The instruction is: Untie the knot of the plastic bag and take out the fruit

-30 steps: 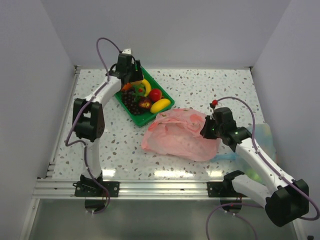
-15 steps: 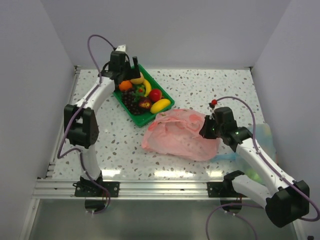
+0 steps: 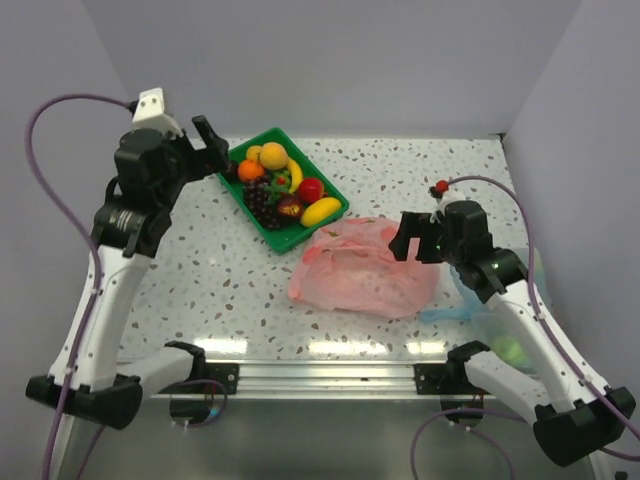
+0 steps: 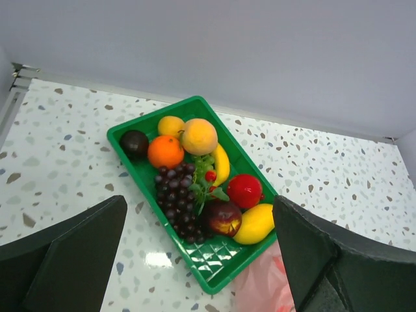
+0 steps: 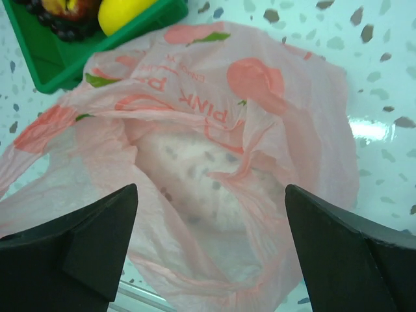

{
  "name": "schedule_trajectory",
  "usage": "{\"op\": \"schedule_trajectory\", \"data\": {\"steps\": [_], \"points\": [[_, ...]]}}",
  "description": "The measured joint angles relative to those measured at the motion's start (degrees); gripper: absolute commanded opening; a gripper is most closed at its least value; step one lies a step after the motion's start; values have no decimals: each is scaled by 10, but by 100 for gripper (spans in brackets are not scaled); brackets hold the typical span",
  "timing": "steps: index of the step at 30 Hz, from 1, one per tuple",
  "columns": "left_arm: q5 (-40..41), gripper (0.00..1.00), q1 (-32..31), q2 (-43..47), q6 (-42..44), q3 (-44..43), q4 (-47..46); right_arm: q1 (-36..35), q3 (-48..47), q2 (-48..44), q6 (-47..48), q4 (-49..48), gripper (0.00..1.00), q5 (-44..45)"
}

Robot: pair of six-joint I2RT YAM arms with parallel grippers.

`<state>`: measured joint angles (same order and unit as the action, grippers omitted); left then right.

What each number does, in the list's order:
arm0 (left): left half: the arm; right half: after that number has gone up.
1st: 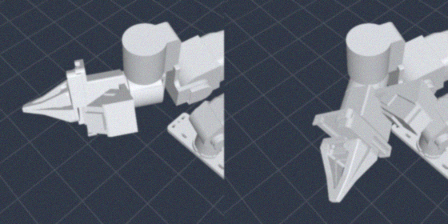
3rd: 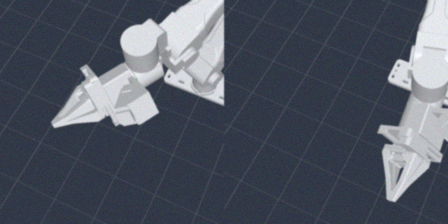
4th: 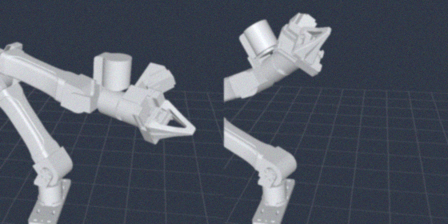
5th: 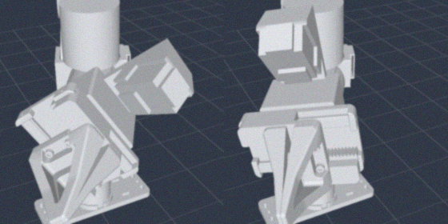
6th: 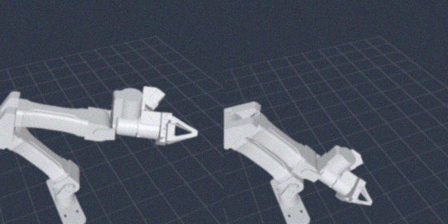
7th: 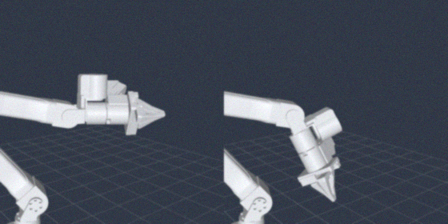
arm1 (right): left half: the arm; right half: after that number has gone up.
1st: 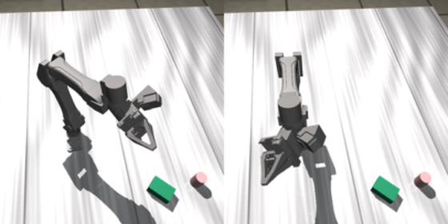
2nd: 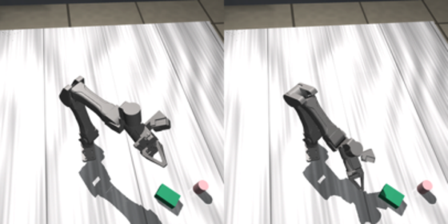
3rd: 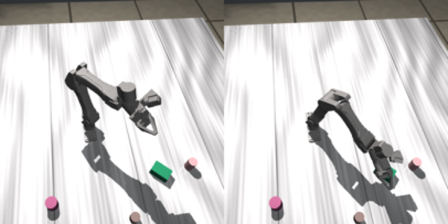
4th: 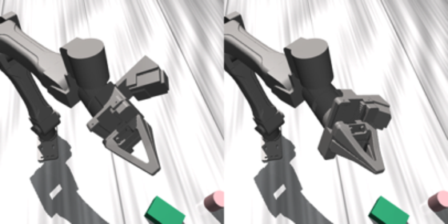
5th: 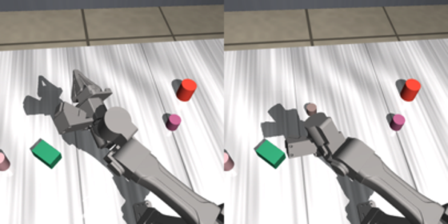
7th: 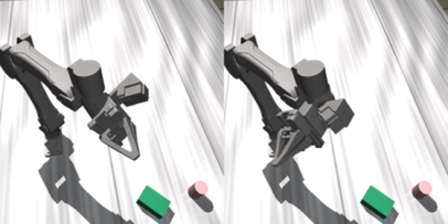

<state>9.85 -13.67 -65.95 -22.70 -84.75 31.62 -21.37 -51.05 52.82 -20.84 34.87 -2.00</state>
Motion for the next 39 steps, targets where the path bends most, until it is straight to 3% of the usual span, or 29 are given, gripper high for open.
{"op": "schedule_trajectory", "data": {"steps": [11, 16, 24, 39], "points": [[75, 100, 0, 302, -13, 86, 101, 0, -188, -83, 59, 96, 99, 116], [107, 100, 0, 401, -13, 124, 123, 0, -201, -172, 95, 99, 99, 189], [158, 100, 0, 482, -13, 179, 127, 0, -116, -320, 115, 86, 99, 262], [192, 100, 0, 518, -17, 239, 112, 0, -47, -394, 115, 72, 99, 300]]}}
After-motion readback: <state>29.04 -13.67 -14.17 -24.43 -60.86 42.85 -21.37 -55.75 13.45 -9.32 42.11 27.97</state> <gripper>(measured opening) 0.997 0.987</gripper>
